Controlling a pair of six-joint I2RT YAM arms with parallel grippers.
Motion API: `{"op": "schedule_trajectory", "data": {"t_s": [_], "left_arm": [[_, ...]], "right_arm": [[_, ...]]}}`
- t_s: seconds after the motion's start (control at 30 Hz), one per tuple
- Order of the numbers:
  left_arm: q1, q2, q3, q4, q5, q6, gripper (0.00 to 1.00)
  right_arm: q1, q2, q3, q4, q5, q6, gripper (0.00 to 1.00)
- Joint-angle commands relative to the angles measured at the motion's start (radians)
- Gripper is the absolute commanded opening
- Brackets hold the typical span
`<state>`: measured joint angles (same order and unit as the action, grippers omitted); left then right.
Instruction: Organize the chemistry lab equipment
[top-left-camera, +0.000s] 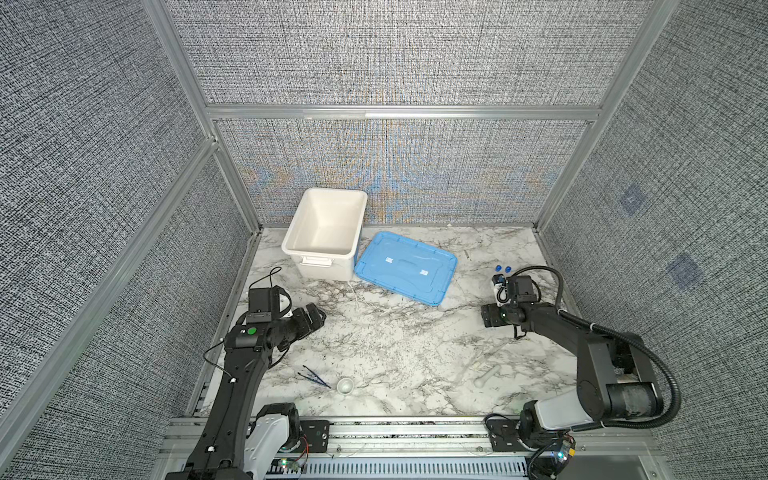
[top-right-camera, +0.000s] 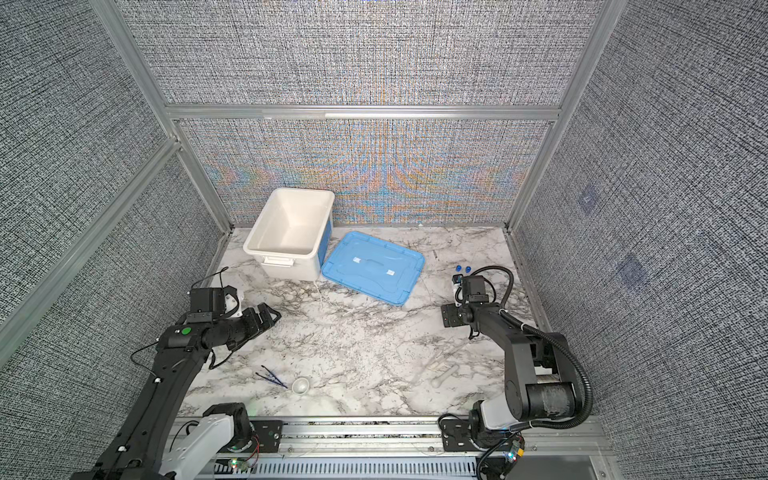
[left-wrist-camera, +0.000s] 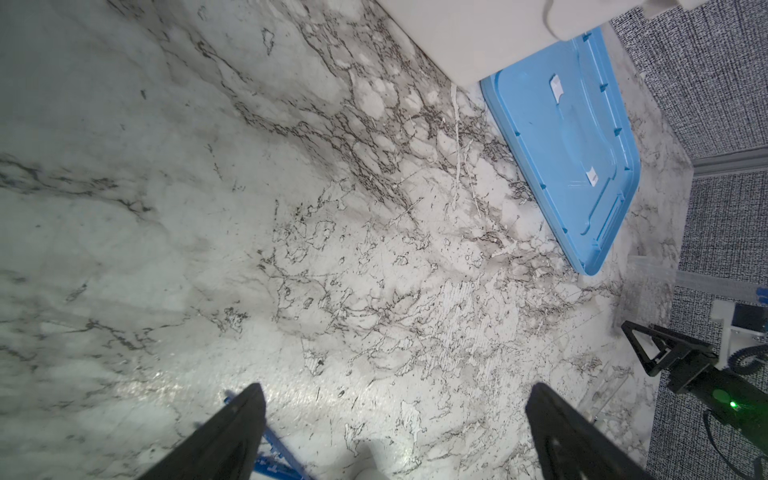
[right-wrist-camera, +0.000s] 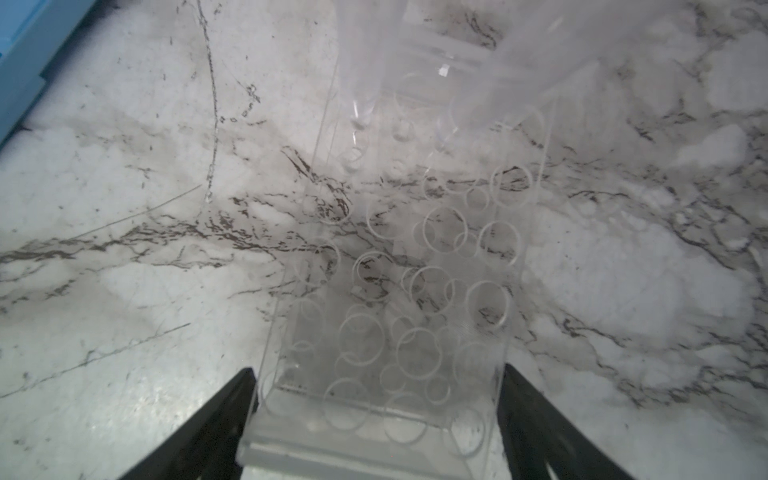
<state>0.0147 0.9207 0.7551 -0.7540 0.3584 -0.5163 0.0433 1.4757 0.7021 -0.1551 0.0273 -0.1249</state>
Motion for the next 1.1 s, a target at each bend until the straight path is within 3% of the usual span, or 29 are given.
{"op": "schedule_trajectory", "data": {"t_s": [0.0, 0.23, 0.5, 0.7, 1.07], "left_arm": [[-0.001, -0.001, 0.001, 0.008, -0.006, 0.006, 0.99], [0.0, -0.002, 0.002, 0.008, -0.008, 0.007, 0.99], [-0.001, 0.004, 0.002, 0.007, -0.007, 0.007, 0.99], [0.0, 0.001, 0.001, 0.005, -0.016, 0.009, 0.99], [0.001, 0.006, 0.003, 0.005, -0.025, 0.01, 0.99]], "right_arm": [[0.001, -0.004, -0.001, 0.014, 0.008, 0.004, 0.85], [0.017, 0.032, 0.023, -0.023, -0.037, -0.036, 0.8], [0.055, 0.038, 0.021, -0.022, -0.038, -0.085, 0.8], [0.078, 0.067, 0.047, -0.047, -0.125, -0.148, 0.8], [0.14, 0.109, 0.08, -0.069, -0.18, -0.23, 0.8]]}}
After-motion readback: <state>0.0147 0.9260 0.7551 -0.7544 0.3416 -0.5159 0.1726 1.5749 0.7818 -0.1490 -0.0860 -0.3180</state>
